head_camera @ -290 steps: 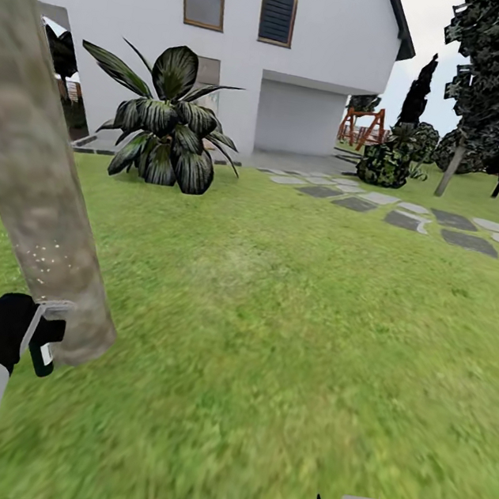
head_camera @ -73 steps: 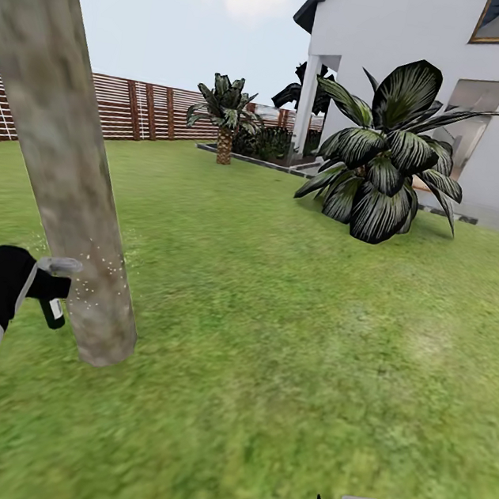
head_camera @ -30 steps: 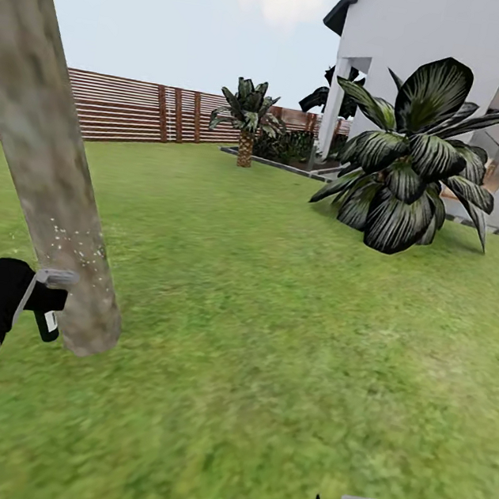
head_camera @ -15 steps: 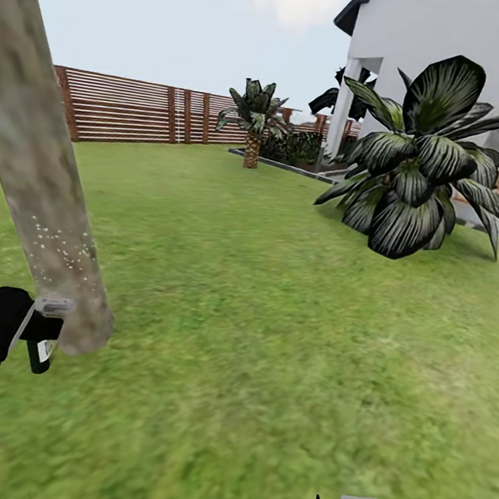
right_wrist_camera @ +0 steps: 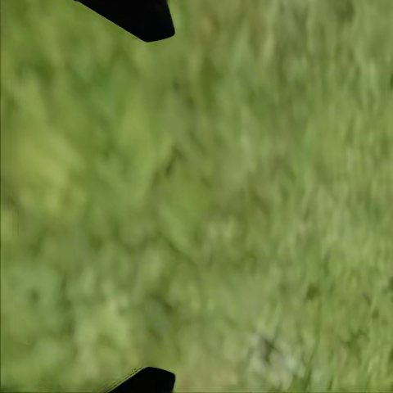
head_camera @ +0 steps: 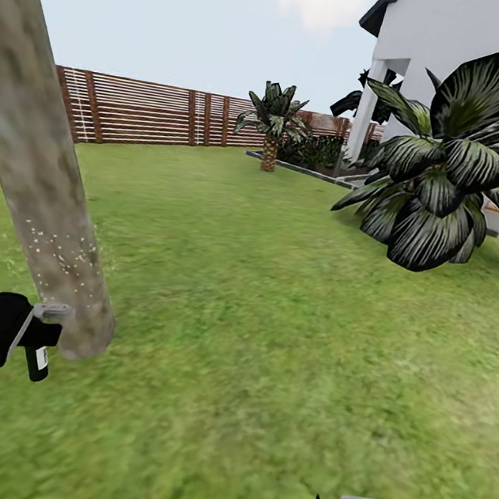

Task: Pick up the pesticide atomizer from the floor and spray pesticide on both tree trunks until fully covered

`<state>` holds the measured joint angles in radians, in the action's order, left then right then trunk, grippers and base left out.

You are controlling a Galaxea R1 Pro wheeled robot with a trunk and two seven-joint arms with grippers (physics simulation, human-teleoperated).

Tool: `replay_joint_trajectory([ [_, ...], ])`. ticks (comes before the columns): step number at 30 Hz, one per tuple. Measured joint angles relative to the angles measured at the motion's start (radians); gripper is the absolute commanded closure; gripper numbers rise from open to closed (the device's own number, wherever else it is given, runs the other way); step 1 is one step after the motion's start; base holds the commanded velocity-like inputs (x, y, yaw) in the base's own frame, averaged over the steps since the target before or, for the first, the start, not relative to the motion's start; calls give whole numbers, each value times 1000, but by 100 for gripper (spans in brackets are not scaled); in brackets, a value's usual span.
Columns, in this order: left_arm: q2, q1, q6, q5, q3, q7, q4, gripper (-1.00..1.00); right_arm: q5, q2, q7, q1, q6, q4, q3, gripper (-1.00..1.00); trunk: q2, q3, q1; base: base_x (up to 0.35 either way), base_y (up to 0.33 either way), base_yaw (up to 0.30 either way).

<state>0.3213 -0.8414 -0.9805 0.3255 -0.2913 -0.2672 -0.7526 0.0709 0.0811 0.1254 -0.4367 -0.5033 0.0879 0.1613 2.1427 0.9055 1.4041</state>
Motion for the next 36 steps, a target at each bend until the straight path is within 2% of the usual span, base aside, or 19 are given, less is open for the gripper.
replay_joint_trajectory([
  [7, 4, 0, 4, 3, 3, 8, 2, 100, 0, 0, 0, 0, 0, 0, 0, -100, 0, 0, 0, 227, -5, 0],
  [9, 5, 1, 7, 3, 4, 35, 7, 100, 0, 0, 0, 0, 0, 0, 0, -100, 0, 0, 1, 22, 0, 0],
  [11, 5, 9, 48, 5, 4, 97, 10, 100, 0, 0, 0, 0, 0, 0, 0, -100, 0, 0, 1, 4, 0, 55],
  [16, -5, 14, 79, -8, 2, 121, 34, 100, 0, 0, 0, 0, 0, 0, 0, -100, 0, 0, 1, 1, 0, 238],
  [17, -6, 14, 105, -13, -8, 121, 55, 100, 0, 0, 0, 0, 0, 0, 0, -100, 0, 0, 1, 0, 0, 271],
  [18, -6, 14, 137, -17, -32, 121, 69, 100, 0, 0, 0, 0, 0, 0, 0, -100, 0, 0, 1, 0, 0, 209],
  [19, -6, 14, 161, -19, -71, 122, 78, 100, 0, 0, 0, 0, 0, 0, 0, -100, 0, 0, 1, 0, 0, 118],
  [21, -7, 14, 178, -23, -114, 120, 85, 100, 0, 0, 0, 0, 0, 0, 0, -100, 0, 0, 1, 54, 0, 12],
  [29, -18, 14, 179, -26, -116, 117, 85, 100, 0, 0, 0, 0, 0, 0, 0, -100, 0, 0, 0, 214, -149, 1],
  [36, -17, 14, 175, -25, -118, 116, 89, 100, 0, 0, 0, 0, 0, 0, 0, -100, 0, 0, 1, -198, -202, 0],
])
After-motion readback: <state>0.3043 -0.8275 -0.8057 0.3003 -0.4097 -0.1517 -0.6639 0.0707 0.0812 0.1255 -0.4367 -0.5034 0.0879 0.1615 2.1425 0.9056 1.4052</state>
